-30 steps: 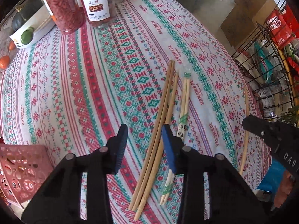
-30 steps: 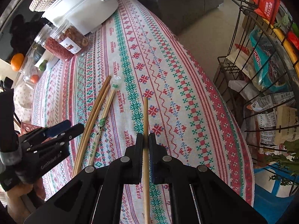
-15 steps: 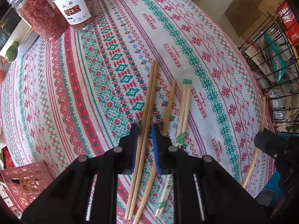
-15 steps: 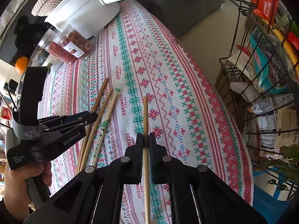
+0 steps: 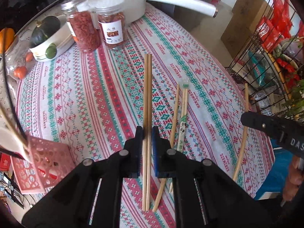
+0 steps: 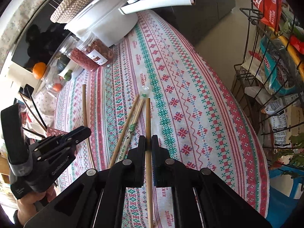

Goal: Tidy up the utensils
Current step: 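Lift both wooden chopsticks, lower them into the pink basket and open both tools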

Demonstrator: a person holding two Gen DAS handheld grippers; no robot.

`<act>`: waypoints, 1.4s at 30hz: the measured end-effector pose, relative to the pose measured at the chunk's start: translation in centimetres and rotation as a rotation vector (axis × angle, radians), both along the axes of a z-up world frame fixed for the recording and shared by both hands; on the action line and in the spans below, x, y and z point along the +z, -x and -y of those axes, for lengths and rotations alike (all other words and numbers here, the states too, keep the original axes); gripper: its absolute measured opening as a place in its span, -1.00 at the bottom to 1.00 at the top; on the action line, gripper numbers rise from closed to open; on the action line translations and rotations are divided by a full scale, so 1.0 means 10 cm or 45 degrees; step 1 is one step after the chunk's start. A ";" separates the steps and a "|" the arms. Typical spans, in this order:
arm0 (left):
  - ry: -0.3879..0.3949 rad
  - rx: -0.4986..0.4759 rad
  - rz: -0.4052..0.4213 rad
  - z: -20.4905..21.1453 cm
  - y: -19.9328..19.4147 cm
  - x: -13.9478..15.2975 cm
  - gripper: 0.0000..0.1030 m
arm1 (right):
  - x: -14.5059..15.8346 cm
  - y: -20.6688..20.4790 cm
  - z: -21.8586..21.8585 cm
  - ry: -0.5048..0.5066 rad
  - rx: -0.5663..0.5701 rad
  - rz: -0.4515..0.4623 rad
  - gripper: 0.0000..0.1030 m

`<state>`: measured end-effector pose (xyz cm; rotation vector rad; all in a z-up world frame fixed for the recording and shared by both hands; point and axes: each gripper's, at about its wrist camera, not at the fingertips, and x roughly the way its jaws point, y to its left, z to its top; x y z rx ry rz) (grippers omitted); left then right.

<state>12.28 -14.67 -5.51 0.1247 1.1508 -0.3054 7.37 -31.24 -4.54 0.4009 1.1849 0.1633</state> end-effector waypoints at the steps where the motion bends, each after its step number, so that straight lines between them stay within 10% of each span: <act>1: 0.017 0.005 0.025 -0.11 0.07 0.06 -0.79 | 0.03 0.03 -0.04 0.000 0.006 0.014 -0.90; 26: 0.298 0.365 0.788 -1.93 1.26 1.40 -0.80 | 1.20 0.49 -1.18 0.029 0.194 0.659 -0.89; 33: 0.275 0.490 0.945 -2.13 1.17 1.30 -0.80 | 1.34 0.52 -1.45 -0.004 0.214 0.752 -0.90; 42: 0.188 0.507 0.878 -2.14 0.91 0.88 -0.79 | 1.39 0.55 -1.60 -0.066 0.219 0.806 -0.90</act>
